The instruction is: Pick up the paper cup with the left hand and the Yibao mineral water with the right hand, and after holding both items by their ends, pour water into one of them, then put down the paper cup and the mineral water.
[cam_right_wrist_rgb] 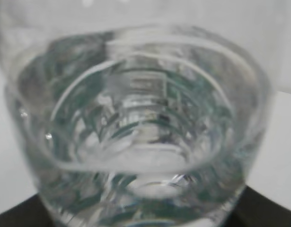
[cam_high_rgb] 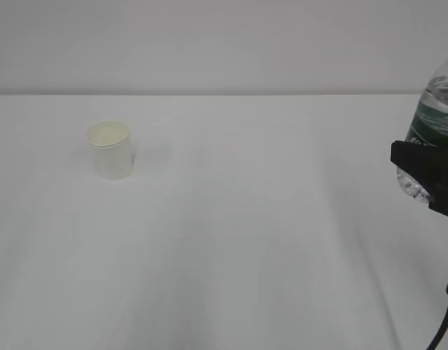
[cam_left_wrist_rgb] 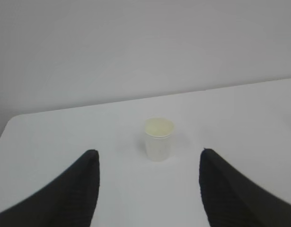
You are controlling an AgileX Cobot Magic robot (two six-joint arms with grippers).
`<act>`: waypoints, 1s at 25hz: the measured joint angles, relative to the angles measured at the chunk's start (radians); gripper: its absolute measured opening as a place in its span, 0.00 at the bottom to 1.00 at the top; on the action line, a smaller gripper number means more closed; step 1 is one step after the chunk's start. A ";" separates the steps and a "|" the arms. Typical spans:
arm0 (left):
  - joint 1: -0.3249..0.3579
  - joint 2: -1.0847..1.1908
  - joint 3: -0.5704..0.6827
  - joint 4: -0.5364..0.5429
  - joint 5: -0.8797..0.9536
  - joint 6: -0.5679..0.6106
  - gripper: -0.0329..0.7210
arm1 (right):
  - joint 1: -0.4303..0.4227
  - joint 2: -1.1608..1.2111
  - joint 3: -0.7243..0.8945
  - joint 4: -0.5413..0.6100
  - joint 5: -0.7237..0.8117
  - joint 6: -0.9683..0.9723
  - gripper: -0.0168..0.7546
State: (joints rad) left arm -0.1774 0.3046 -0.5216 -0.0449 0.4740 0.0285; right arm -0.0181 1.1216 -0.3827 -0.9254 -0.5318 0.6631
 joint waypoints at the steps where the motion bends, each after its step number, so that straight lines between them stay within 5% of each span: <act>1: 0.000 0.000 0.009 0.000 -0.002 0.000 0.66 | 0.000 0.000 0.000 0.000 -0.002 0.000 0.57; 25: 0.000 0.195 0.169 -0.052 -0.265 0.000 0.66 | 0.000 0.000 0.000 0.000 -0.032 -0.001 0.57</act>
State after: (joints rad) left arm -0.1774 0.4999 -0.3525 -0.0965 0.2089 0.0285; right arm -0.0181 1.1216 -0.3827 -0.9254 -0.5637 0.6620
